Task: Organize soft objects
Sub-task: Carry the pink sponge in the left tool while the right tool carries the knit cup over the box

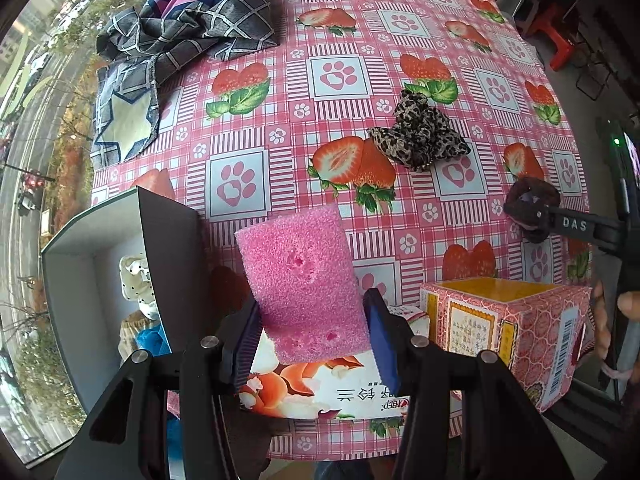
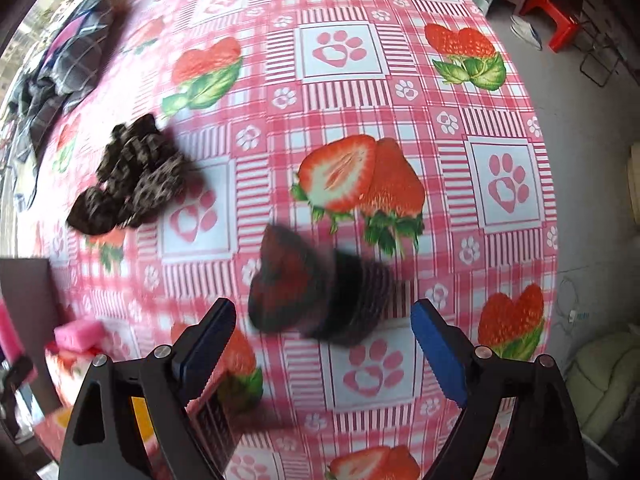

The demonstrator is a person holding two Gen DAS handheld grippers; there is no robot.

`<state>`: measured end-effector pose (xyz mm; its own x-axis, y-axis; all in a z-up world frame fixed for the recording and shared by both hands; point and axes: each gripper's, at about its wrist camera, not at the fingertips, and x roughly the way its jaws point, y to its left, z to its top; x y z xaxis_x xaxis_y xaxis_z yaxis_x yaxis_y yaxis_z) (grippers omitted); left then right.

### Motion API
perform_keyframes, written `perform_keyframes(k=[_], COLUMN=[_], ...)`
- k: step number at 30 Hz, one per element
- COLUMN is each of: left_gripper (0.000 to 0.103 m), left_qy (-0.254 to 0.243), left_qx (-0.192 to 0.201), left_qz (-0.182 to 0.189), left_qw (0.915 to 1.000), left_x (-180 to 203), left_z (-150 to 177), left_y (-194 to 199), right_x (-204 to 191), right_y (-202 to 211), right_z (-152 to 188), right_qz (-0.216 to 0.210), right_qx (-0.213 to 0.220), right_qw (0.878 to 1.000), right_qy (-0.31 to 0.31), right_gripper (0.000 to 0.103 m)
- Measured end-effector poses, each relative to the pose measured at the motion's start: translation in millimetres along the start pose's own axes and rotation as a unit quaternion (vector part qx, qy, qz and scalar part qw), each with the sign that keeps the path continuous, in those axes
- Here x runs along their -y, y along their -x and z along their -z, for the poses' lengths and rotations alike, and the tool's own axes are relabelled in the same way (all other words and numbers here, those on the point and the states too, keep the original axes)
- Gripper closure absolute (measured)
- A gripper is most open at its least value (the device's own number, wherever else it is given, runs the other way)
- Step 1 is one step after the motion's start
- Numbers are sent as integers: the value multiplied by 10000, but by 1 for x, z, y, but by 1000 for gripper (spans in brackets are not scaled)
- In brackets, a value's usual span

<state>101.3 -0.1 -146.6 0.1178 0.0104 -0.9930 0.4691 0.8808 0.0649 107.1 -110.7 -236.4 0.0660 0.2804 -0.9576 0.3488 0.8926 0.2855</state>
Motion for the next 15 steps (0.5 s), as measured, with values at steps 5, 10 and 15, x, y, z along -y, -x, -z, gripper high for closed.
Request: perform_keyframes(k=[5,10,15], left_gripper=[49,49,49], left_qy=[-18,-11,-77], left_qx=[-66,-77,0], left_qz=[-37,-23,59], left_qw=[10000,10000,10000], left_x=[4,6,9], left_z=[6,8,10], left_y=[0,2,10], right_x=[-5,-5,8], right_y=[-27,-21,20], right_z=[-13,-9,4], right_qz=[22,16,-239], right_qx=[-354,-326,-103], right_qw=[9993,9992,9996], right_qy=[116,243,84], right_gripper=[35,45,45])
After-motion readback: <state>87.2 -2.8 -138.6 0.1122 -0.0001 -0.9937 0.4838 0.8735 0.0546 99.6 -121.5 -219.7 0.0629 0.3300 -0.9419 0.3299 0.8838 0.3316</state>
